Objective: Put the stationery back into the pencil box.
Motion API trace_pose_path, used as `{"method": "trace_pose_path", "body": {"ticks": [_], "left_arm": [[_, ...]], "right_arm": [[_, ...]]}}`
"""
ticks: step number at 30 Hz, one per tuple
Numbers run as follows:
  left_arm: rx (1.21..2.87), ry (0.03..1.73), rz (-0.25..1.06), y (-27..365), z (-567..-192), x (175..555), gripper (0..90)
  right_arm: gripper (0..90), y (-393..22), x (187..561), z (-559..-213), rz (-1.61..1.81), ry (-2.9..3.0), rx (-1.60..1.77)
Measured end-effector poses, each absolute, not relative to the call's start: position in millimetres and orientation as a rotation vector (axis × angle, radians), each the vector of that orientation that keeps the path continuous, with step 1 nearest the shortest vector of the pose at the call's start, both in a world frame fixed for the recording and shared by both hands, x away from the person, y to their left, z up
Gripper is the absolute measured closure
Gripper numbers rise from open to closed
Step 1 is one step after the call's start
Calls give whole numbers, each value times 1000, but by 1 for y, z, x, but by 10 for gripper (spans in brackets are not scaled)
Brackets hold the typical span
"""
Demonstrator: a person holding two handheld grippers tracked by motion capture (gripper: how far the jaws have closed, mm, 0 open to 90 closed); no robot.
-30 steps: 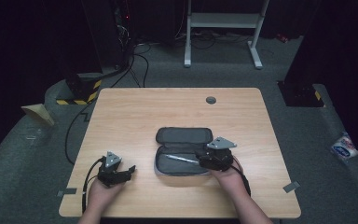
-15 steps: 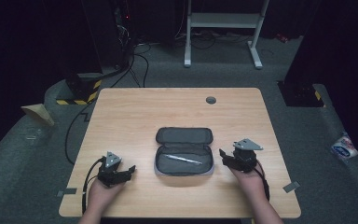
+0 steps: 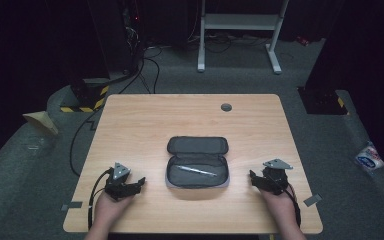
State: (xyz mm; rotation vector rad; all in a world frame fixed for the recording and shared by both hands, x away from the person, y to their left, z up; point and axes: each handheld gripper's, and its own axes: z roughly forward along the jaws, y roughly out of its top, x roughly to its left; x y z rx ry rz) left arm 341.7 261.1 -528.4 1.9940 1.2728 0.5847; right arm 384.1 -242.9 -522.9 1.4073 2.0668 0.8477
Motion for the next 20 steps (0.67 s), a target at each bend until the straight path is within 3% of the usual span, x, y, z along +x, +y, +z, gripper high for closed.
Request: {"method": "trace_pose_path", "body": {"ticks": [20], "left_arm": [[1993,1272,588,260,-528,339,294]], "right_arm": [[273,-243,388,-523,860,2044,1467]]}}
